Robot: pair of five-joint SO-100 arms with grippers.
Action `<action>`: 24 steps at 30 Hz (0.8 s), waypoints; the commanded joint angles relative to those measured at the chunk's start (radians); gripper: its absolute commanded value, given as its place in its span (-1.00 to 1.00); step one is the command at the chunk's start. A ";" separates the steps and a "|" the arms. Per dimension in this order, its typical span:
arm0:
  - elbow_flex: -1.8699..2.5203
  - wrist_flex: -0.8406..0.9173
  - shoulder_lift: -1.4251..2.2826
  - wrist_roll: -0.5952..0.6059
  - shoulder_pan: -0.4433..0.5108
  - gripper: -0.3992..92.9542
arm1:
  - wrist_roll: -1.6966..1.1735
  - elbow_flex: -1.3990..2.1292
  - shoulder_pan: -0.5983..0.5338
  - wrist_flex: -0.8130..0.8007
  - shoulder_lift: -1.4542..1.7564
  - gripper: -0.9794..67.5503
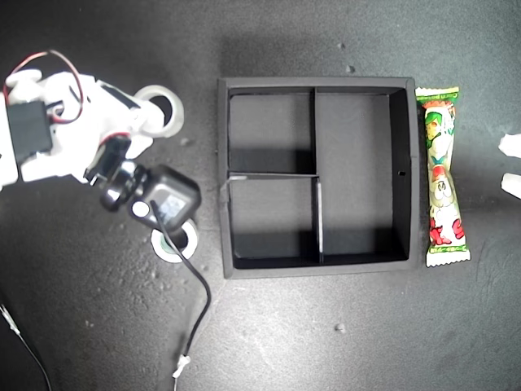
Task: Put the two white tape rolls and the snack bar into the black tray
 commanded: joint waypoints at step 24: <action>-0.919 0.377 -0.410 0.034 0.163 -0.93 | 0.147 -0.428 0.092 0.238 -0.653 -0.76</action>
